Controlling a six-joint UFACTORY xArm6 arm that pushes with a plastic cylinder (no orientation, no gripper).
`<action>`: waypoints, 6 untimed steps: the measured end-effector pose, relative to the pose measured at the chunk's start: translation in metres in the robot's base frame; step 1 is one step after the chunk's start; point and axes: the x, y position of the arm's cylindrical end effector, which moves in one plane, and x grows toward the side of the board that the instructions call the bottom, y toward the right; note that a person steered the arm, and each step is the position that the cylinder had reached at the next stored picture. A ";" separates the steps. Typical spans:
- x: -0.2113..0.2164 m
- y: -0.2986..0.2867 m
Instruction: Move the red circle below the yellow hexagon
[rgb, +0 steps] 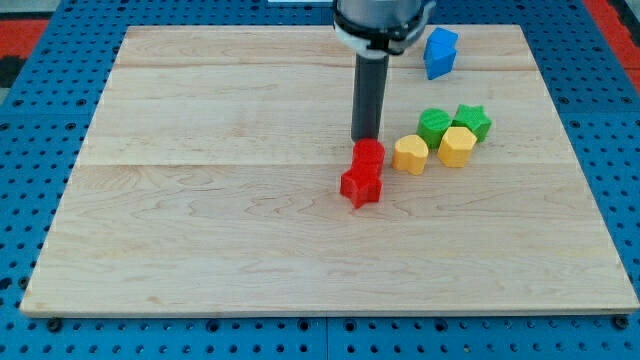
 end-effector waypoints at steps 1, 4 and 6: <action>0.022 0.000; 0.067 -0.031; 0.076 0.044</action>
